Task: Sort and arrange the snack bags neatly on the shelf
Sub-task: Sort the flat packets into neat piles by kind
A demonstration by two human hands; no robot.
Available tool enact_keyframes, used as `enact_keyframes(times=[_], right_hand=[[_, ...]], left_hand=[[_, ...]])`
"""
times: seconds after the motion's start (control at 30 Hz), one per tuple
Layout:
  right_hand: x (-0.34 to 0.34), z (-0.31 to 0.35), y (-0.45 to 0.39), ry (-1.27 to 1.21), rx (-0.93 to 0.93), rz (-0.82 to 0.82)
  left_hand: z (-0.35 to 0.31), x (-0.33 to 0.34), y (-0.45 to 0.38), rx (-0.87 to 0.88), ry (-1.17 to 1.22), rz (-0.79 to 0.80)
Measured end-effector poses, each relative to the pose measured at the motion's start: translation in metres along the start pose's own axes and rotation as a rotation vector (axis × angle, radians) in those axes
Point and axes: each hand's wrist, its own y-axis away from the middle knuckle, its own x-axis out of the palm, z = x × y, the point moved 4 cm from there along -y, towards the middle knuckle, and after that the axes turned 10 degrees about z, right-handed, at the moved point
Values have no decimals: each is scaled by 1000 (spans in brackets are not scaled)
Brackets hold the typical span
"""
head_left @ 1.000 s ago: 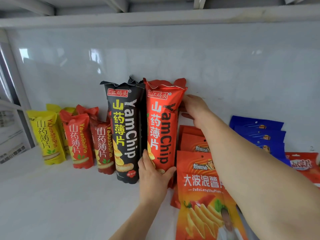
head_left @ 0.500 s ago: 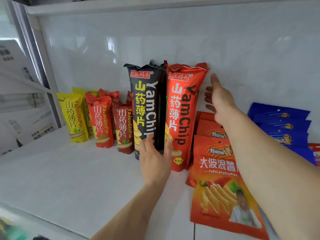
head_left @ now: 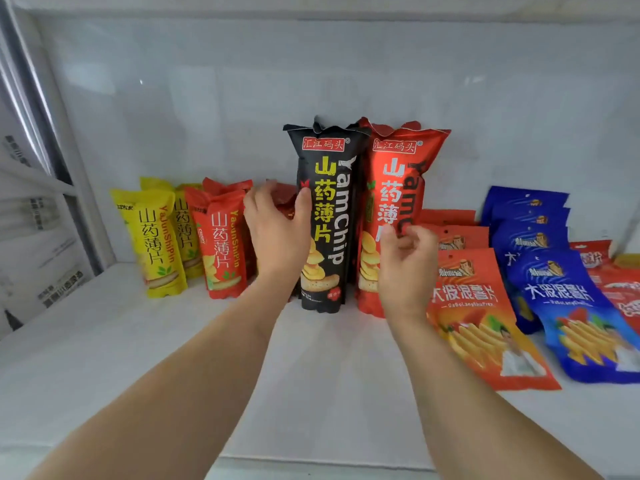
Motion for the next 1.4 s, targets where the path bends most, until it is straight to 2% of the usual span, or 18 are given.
enact_keyframes(times=[0.1,0.17,0.27,0.4,0.5,0.57,0.67,0.77,0.93,1.03,1.2,1.4], right_hand=[[39,2,37,92,21,209],[62,-6,55,163,62,305],[82,-19,66,299,139,376],[95,-33,68,382,277,433],[101,-40,69,424,309,389],[105,-43,69,460,325,356],[109,-45,71,522,338,316],[114,-47,69,527,345,260],[117,-55,71,479,365,174],[116,-56,71,460,369,118],[118,-53,71,459,384,102],[114,-55,72,433,418,91]], left_hand=[[-19,-1,-34,27,-45,140],[-22,2,-58,-40,-67,264],[-18,7,-78,-163,-92,423],[-14,6,-82,-131,-187,519],[-15,-6,-85,-74,53,498],[-15,-16,-95,-89,225,417],[-9,-21,-127,-145,275,355],[-5,-8,-165,-130,219,444],[-6,26,-208,-71,250,727],[-13,35,-218,3,285,774],[-28,46,-212,169,123,1012],[-32,46,-213,373,-215,1041]])
